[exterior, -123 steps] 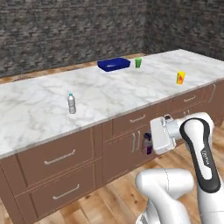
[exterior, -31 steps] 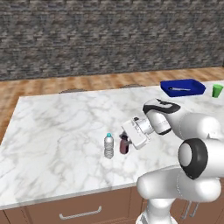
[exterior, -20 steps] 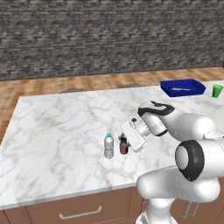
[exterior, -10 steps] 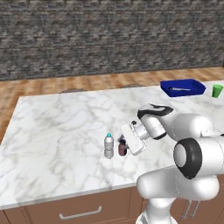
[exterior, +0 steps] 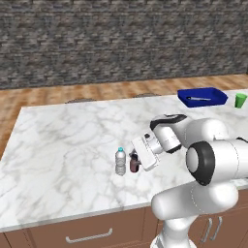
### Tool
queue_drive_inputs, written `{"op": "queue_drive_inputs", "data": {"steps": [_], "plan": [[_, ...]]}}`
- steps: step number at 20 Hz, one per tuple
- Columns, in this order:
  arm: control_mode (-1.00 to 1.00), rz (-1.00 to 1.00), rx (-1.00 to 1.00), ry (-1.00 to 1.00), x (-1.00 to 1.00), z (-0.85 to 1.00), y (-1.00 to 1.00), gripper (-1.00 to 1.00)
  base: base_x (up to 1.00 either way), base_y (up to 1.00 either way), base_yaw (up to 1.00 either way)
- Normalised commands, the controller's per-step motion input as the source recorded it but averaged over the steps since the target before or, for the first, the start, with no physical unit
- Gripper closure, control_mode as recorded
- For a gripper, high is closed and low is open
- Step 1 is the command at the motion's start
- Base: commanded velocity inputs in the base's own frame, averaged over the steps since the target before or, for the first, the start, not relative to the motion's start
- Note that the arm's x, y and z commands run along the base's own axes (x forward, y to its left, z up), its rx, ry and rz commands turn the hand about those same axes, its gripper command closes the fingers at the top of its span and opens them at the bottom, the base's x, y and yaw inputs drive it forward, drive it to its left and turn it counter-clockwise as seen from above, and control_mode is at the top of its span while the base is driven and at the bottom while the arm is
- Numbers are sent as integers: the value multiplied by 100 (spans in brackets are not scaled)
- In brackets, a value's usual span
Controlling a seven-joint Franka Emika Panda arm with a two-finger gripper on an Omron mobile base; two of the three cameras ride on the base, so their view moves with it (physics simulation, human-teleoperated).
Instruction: Place the drinks on the dining counter in a tight cluster.
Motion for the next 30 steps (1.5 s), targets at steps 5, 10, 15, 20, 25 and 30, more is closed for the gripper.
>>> {"op": "queue_drive_inputs", "data": {"steps": [5, 10, 15, 20, 25, 30], "plan": [[-100, 0, 0, 0, 20, -15, 0, 100, 0, 0, 0], [-100, 0, 0, 0, 5, -20, 0, 100, 0, 0, 0], [-100, 0, 0, -1, 0, -20, 0, -100, 0, 0, 0], [-100, 0, 0, 0, 0, -12, 0, -100, 0, 0, 0], [-100, 2, 1, -3, -2, -1, -1, -100, 0, 0, 0], [-100, 3, 2, -1, -4, 0, -4, -100, 0, 0, 0]]}}
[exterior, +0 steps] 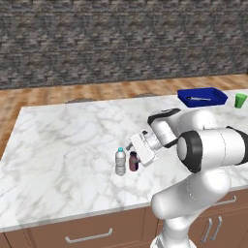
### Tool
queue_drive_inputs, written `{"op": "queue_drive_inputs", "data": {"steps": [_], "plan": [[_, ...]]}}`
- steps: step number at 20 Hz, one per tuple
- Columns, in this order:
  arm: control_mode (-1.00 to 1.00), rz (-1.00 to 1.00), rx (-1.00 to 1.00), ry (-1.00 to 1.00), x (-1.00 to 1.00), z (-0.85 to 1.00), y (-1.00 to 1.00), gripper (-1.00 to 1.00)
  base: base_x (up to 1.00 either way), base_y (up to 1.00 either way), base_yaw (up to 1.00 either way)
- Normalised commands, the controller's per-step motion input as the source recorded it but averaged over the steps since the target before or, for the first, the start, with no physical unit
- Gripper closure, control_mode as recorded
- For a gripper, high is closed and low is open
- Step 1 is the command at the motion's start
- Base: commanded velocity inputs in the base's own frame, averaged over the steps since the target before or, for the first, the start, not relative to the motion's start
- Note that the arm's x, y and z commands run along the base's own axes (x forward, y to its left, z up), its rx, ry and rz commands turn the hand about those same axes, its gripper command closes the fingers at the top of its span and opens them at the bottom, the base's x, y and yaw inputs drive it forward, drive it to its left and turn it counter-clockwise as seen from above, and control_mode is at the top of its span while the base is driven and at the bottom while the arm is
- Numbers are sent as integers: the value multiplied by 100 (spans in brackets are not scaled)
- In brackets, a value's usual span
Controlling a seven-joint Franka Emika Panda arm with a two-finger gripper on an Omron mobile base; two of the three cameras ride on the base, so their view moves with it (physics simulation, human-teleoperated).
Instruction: Place the drinks on the dining counter in a tight cluster.
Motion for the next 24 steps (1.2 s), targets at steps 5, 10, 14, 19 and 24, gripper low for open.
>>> {"op": "queue_drive_inputs", "data": {"steps": [5, 10, 14, 19, 24], "plan": [[-100, 3, 2, 0, -2, 0, -16, -100, 0, 0, 0], [-100, 5, 4, 0, -7, 0, -28, -100, 0, 0, 0], [-100, 1, 3, 0, -9, 1, -21, -100, 0, 0, 0], [-100, 0, 1, 0, -24, 17, -19, -100, 0, 0, 0], [-100, -4, 0, 0, -44, 31, -10, -100, 0, 0, 0]]}}
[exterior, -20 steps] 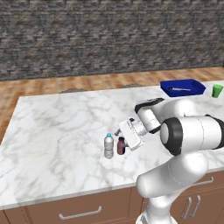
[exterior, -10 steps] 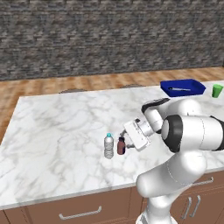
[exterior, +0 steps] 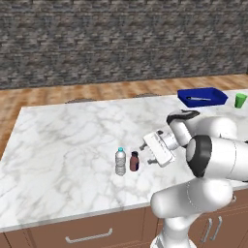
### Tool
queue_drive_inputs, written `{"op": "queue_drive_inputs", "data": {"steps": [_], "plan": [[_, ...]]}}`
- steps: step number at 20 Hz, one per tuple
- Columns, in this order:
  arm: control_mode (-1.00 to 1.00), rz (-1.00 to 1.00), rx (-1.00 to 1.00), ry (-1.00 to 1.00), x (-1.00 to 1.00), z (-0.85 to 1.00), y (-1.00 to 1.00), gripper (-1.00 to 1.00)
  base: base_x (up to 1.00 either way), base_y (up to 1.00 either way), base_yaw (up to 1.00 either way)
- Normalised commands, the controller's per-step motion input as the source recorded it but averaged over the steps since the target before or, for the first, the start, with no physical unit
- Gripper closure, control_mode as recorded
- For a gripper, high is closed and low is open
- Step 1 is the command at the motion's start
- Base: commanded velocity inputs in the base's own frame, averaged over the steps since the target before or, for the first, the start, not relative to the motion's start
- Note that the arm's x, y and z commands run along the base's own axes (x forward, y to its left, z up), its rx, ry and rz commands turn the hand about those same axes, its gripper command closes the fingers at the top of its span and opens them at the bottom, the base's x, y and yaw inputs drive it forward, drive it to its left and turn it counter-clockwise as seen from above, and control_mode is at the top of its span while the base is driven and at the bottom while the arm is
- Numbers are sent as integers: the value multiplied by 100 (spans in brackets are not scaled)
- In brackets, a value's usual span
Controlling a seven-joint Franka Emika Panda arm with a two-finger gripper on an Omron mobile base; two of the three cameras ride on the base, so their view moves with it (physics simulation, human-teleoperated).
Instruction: Place the drinks on the dining counter in a tight cluster.
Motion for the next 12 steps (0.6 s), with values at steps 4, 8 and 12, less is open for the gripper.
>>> {"op": "queue_drive_inputs", "data": {"steps": [4, 8, 12], "plan": [[-100, -4, 0, 1, -53, 35, -5, -100, 0, 0, 0], [-100, -5, 0, 5, -51, 33, -4, -100, 0, 0, 0], [-100, -6, 0, 10, -49, 34, -4, -100, 0, 0, 0]]}}
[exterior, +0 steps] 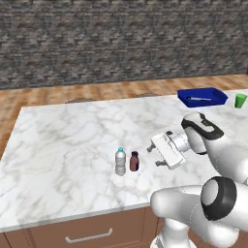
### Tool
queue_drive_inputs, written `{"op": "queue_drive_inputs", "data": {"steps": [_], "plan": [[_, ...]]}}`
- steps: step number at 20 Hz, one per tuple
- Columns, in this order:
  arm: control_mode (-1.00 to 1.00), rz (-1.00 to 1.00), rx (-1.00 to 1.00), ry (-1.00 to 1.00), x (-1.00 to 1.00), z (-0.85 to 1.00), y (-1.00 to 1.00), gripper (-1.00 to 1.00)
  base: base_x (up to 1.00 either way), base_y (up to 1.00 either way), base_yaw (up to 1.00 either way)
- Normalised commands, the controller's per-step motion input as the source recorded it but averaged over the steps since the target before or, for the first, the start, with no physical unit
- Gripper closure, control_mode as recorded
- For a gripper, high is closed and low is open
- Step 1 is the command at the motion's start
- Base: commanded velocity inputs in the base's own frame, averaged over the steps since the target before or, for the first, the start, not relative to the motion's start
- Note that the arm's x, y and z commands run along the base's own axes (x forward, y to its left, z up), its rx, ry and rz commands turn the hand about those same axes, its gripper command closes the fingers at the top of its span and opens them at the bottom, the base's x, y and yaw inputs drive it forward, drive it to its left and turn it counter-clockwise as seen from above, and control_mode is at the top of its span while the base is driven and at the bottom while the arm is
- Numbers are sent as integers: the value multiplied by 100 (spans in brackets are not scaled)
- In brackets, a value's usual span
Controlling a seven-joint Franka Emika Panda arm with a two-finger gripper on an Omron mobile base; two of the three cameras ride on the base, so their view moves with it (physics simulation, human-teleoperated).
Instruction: Place the drinks on the dining counter in a tight cluster.
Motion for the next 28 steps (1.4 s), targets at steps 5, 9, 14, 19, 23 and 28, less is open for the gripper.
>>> {"op": "queue_drive_inputs", "data": {"steps": [5, 9, 14, 19, 23, 28], "plan": [[-100, -9, 0, 12, -48, 30, -11, -100, 0, 0, 0], [-100, -7, 0, 9, -40, 21, -17, -100, 0, 0, 0], [-100, -2, 0, 1, -29, 12, -8, -100, 0, 0, 0], [-100, 1, 0, 0, -1, 0, 0, -100, 0, 0, 0], [-100, 0, 0, 0, 0, 0, 0, -100, 0, 0, 0], [-100, 0, 0, -1, -6, 0, 0, -100, 0, 0, 0]]}}
